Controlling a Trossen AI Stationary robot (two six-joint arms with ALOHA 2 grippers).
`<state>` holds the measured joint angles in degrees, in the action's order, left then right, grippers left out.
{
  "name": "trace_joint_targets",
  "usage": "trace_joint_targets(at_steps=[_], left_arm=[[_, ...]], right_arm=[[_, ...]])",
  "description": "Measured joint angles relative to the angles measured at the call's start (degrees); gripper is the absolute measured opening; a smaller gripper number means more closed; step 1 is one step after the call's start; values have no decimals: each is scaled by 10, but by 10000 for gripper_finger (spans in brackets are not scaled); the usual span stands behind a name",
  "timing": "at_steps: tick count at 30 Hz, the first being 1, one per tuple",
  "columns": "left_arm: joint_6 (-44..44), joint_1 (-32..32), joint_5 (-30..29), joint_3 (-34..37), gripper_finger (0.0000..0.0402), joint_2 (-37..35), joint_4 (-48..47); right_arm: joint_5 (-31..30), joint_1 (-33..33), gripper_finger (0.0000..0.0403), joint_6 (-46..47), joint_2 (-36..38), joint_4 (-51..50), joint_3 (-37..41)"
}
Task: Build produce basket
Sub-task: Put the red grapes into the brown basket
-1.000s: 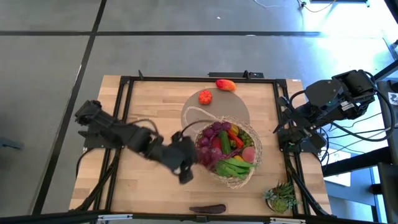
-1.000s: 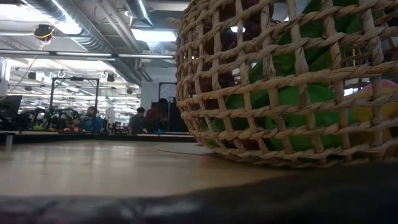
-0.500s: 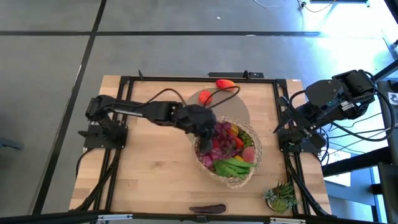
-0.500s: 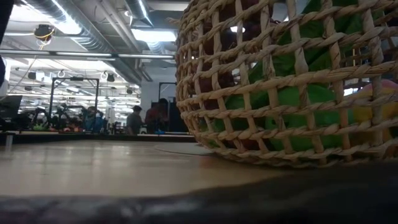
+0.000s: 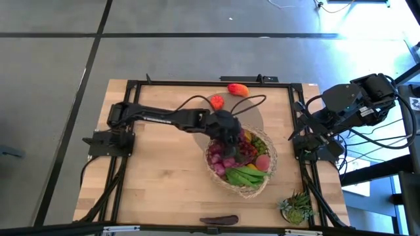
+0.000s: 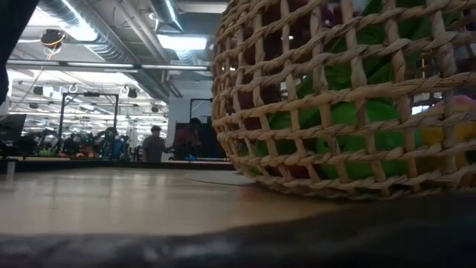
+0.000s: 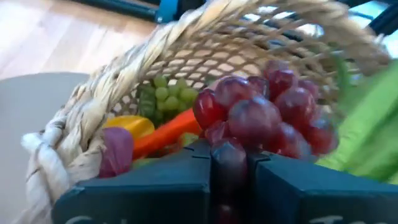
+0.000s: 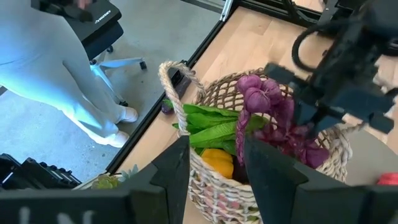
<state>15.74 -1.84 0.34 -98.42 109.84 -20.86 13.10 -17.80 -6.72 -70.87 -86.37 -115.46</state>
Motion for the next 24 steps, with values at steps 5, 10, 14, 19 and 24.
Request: trace_joint_targets(at_steps=[5, 10, 14, 19, 24], left_arm=[[5, 8, -8, 0, 11, 21, 8], [6, 8, -9, 0, 42, 25, 10], [6, 8, -12, 0, 70, 25, 10], [19, 8, -22, 0, 108, 25, 9], [33, 8, -55, 0, 131, 25, 9]], right_arm=[[0, 0, 147, 0, 0, 0, 0], [0, 0, 147, 1, 0, 0, 0], [0, 0, 147, 2, 0, 0, 0], [0, 0, 147, 2, 0, 0, 0], [0, 0, 147, 2, 0, 0, 0]])
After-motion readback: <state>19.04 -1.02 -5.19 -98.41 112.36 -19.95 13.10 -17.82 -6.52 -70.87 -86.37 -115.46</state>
